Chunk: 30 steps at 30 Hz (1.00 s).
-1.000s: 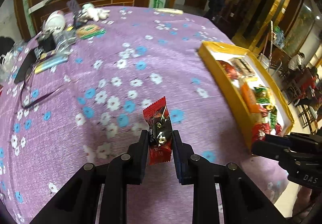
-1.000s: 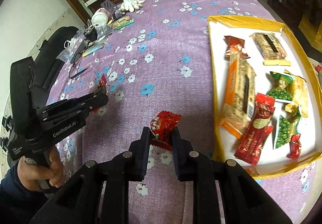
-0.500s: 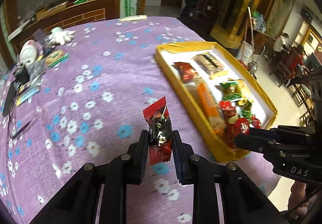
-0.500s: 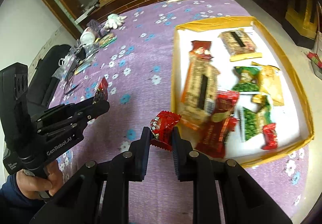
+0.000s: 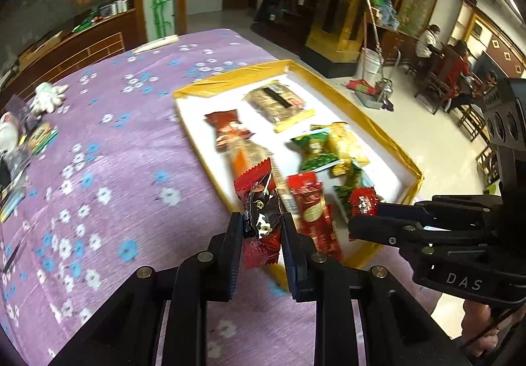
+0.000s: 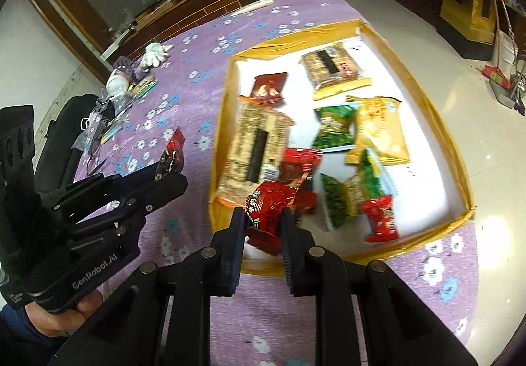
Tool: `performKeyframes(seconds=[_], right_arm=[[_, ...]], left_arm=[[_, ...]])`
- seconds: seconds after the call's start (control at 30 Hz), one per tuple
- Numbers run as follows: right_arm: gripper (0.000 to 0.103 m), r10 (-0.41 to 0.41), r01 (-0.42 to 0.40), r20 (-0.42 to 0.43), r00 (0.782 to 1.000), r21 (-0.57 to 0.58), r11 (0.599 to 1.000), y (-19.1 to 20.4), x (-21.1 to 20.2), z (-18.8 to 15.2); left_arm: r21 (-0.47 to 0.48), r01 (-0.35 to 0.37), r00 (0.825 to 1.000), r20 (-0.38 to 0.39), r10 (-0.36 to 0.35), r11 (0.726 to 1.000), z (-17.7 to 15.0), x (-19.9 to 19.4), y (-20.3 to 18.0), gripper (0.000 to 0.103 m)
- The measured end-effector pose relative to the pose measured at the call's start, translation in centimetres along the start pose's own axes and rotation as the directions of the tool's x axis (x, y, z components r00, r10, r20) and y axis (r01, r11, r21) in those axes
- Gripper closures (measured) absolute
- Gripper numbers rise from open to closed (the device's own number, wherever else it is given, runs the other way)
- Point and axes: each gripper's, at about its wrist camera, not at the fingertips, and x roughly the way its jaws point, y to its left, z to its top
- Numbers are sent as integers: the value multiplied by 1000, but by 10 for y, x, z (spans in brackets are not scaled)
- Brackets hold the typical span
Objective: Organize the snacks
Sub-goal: 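Carry both red candies over the white box with both tools, then lower the candy into the box and open the left tool while the right tool releases its candy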
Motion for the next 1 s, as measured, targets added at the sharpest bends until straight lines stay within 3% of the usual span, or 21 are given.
performKeyframes(seconds=[0.5, 1.0], right_arm=[[83, -56, 57, -11, 998, 44, 997, -46, -2, 8], [83, -64, 66, -43, 997, 54, 996, -62, 15, 19]], left_arm=[[61, 33, 999, -29, -31, 998, 19, 36, -38, 80], [69, 22, 998, -63, -18, 997, 23, 57, -42, 80]])
